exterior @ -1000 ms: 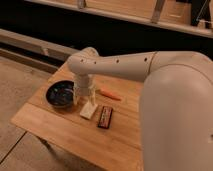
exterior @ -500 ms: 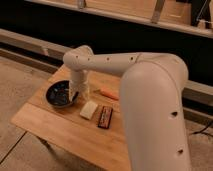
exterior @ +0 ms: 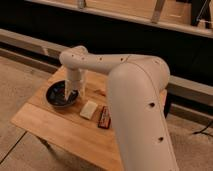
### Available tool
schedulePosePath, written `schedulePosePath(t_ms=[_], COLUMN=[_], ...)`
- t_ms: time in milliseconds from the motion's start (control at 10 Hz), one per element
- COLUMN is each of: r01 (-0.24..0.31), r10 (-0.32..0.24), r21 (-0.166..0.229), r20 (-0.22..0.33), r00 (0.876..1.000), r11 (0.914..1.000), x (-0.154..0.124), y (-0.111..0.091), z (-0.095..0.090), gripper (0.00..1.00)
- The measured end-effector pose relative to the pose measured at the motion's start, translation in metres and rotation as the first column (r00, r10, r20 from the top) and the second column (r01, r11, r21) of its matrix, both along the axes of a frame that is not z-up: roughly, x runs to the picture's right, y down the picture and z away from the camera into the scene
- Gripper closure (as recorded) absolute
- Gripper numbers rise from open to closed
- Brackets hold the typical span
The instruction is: Drag the ceramic bowl in a circle
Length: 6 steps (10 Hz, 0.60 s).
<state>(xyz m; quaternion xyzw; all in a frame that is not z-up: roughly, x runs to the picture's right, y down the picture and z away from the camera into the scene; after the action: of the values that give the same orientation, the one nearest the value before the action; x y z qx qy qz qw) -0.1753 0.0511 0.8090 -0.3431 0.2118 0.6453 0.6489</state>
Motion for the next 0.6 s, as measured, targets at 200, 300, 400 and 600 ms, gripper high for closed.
schedulePosePath(t_ms=[200, 300, 400, 600], r01=[-0.055, -0.080, -0.137, -0.183], r10=[0.055, 0.080, 0.138, 0.188], r21=[0.004, 0.011, 0.036, 0.069], r20=[0.017, 0.010, -0.025, -0.087], r00=[0.998, 0.997, 0.990, 0.978], r11=[0.9985, 0.9967, 0.9899, 0.9808], x=[-0.016, -0.017, -0.015, -0.004], y=[-0.005, -0.008, -0.017, -0.025], z=[0.012, 0.014, 0.019, 0.022], gripper=[0.35, 0.35, 0.35, 0.35])
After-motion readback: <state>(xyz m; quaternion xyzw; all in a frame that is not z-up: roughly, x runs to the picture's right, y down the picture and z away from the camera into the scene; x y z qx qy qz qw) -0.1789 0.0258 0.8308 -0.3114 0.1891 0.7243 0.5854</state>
